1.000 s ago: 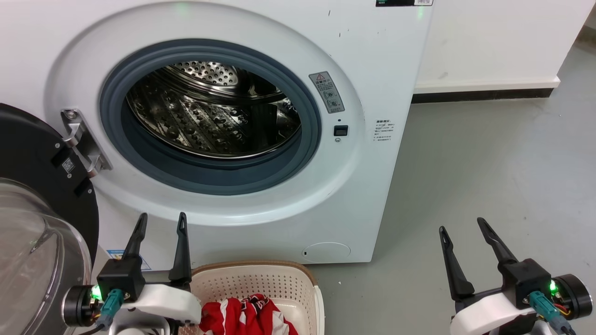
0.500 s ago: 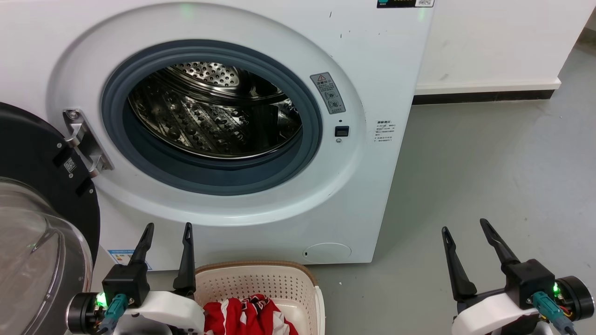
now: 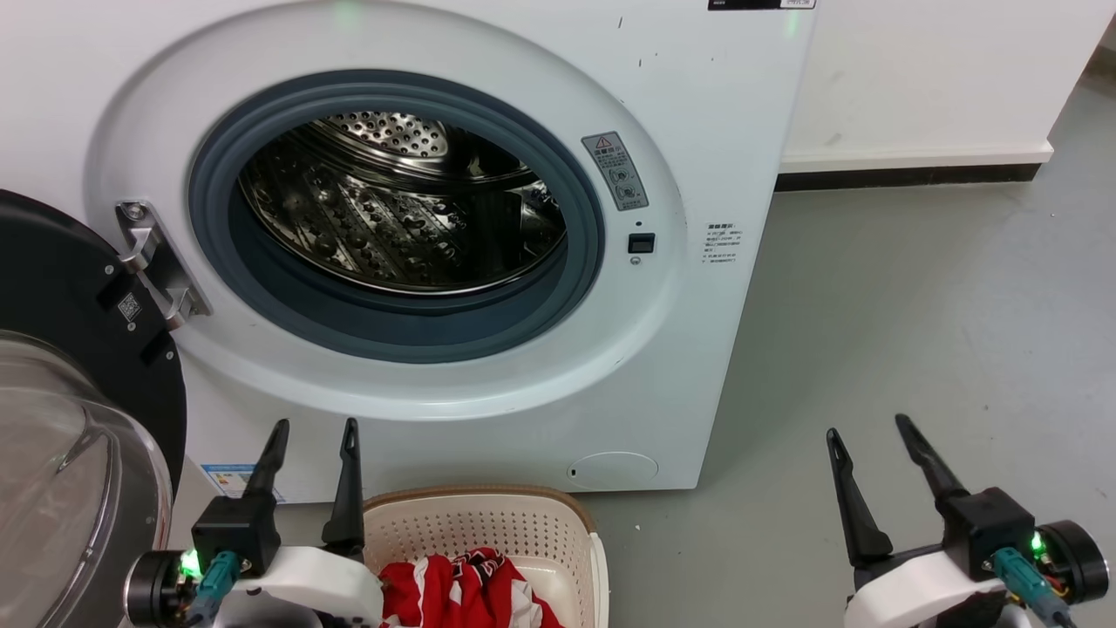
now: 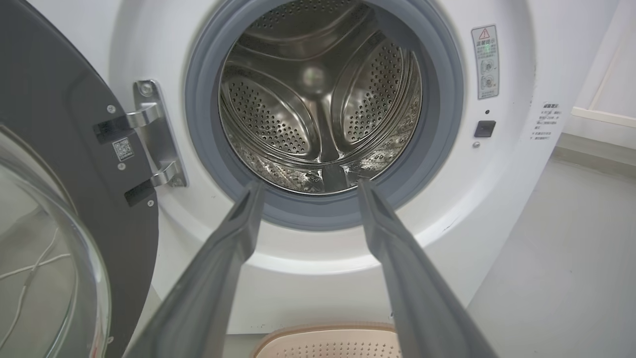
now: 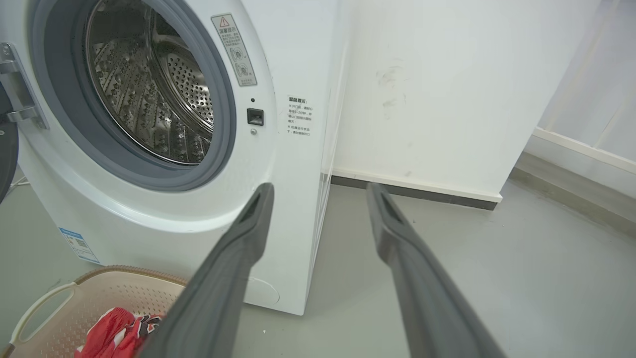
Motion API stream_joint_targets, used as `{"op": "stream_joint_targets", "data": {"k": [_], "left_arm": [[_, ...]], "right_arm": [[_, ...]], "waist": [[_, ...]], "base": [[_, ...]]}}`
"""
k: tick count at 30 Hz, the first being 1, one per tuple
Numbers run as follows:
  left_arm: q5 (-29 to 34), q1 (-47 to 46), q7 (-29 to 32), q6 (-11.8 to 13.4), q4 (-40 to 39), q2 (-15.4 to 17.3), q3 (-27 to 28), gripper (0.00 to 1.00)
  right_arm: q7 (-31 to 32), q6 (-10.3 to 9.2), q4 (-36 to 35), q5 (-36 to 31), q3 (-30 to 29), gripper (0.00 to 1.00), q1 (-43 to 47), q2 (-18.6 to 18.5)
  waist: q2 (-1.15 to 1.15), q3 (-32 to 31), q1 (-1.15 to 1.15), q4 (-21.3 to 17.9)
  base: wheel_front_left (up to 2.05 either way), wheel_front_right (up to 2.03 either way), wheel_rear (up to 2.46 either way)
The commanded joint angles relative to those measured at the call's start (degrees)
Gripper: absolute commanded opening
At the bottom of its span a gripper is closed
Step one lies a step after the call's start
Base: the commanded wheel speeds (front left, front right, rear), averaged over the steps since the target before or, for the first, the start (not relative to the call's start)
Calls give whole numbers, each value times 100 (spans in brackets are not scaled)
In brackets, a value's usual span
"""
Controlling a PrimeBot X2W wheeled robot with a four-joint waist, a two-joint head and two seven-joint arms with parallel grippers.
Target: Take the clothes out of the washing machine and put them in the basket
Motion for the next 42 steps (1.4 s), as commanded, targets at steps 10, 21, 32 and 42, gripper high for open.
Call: {"op": "stream_joint_targets", "data": {"k": [10, 21, 32, 42], "left_arm": [[-857, -93, 249, -72, 215, -67, 154, 0], [-2028, -131, 452, -165, 237, -115, 218, 0], [-3045, -192, 660, -244, 295, -159, 311, 0], [-3868, -256, 837, -312, 348, -195, 388, 0]], "right_arm": [[72, 1, 158, 1054, 5, 0, -21, -53], [193, 0, 362, 2440, -22, 0, -197, -128], [306, -1, 510, 3632, -65, 0, -310, -172], [414, -1, 627, 4586, -114, 0, -404, -197]], "waist": [[-1, 7, 0, 15], [-1, 15, 0, 35], [-1, 23, 0, 56], [-1, 31, 0, 75]], "base": [[0, 0, 0], [0, 0, 0], [0, 0, 0], [0, 0, 0]]}}
